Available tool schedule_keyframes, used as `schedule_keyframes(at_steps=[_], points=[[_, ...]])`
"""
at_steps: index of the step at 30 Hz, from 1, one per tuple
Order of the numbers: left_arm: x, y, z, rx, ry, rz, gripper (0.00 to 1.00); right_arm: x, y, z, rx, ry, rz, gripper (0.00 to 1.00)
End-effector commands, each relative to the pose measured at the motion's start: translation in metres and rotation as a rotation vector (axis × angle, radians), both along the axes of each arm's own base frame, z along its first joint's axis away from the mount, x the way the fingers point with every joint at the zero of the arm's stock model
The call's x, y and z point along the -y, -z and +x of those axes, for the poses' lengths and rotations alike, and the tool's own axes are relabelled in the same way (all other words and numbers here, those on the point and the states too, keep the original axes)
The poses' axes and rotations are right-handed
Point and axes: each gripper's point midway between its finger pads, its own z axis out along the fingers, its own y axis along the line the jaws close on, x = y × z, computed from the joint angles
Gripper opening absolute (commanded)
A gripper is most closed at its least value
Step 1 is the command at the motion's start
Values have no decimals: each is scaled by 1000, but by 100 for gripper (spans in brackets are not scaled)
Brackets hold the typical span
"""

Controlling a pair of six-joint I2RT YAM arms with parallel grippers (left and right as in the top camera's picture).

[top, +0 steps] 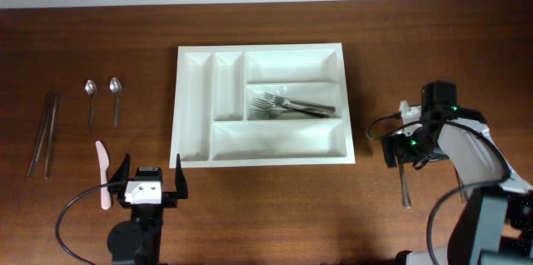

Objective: Pack container
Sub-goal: 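Lower the right gripper onto the spoon and close on its neck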

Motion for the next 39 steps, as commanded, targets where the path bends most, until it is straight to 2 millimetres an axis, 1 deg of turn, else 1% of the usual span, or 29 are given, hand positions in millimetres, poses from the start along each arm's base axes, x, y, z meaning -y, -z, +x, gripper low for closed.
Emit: schedule_keyframes(at_steps=[1,11,18,29,32,37,38,39], points=[[-2,2,0,0,-6,13,99,3,11,-5,-40,-25,-9,99],[-1,2,0,0,-6,13,99,5,24,3,-39,-27,-9,99],[-2,2,0,0,-6,13,99,4,36,-2,-81,-49,0,99],[-2,2,0,0,-6,13,99,5,38,2,-71,-60,-2,100],[-1,2,0,0,-6,13,99,5,38,2,-70,-60,-3,88],[-2,2,0,0,-6,13,99,5,38,4,-64,-59,-4,88],[-2,2,0,0,-6,13,99,5,39,4,-64,-59,-4,85],[-1,2,0,0,-6,13,99,5,39,4,-65,-59,-4,80]])
